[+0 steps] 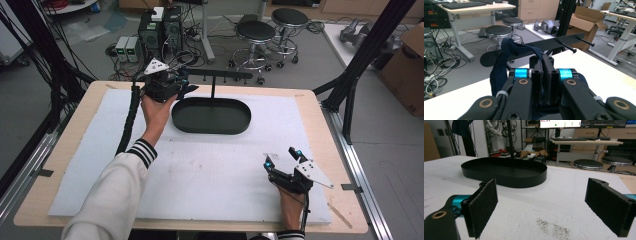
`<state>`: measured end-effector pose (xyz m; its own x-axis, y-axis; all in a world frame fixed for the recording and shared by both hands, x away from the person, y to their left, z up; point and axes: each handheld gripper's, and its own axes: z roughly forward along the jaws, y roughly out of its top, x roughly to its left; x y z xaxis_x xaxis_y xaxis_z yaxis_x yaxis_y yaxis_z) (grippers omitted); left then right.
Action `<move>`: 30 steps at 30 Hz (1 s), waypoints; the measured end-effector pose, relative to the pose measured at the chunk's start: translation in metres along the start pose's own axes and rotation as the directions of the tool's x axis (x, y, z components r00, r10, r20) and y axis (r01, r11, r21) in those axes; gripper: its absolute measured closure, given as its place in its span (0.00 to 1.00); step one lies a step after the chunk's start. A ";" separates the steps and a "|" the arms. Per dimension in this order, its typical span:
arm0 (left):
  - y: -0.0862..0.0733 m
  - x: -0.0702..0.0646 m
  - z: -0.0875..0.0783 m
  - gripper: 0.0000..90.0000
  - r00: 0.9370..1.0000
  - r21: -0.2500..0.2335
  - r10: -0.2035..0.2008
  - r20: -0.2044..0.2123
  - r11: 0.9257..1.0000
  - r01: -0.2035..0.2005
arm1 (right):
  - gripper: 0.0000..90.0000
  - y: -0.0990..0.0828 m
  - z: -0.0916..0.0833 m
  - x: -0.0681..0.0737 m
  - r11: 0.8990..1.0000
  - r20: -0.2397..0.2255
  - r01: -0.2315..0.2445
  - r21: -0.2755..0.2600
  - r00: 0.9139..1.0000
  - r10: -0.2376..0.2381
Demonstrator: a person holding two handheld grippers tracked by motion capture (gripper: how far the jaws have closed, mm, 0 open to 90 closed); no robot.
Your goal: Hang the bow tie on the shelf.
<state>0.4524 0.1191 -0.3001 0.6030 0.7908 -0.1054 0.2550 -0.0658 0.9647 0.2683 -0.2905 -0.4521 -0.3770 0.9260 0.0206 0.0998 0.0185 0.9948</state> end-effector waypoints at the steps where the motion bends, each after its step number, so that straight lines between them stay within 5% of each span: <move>1: 0.000 -0.001 0.001 0.95 1.000 0.000 -0.003 0.002 1.000 0.003 | 0.11 0.000 0.000 0.000 1.000 0.000 -0.003 0.000 1.000 0.003; 30: -0.017 -0.005 0.039 0.95 1.000 0.063 0.010 -0.010 0.998 -0.009 | 0.11 0.000 -0.001 -0.002 1.000 -0.001 -0.022 -0.011 1.000 0.022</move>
<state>0.4750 0.0925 -0.3252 0.5978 0.7962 -0.0932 0.2964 -0.1115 0.9485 0.2681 -0.2923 -0.4524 -0.3754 0.9259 0.0422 0.0981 -0.0055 0.9952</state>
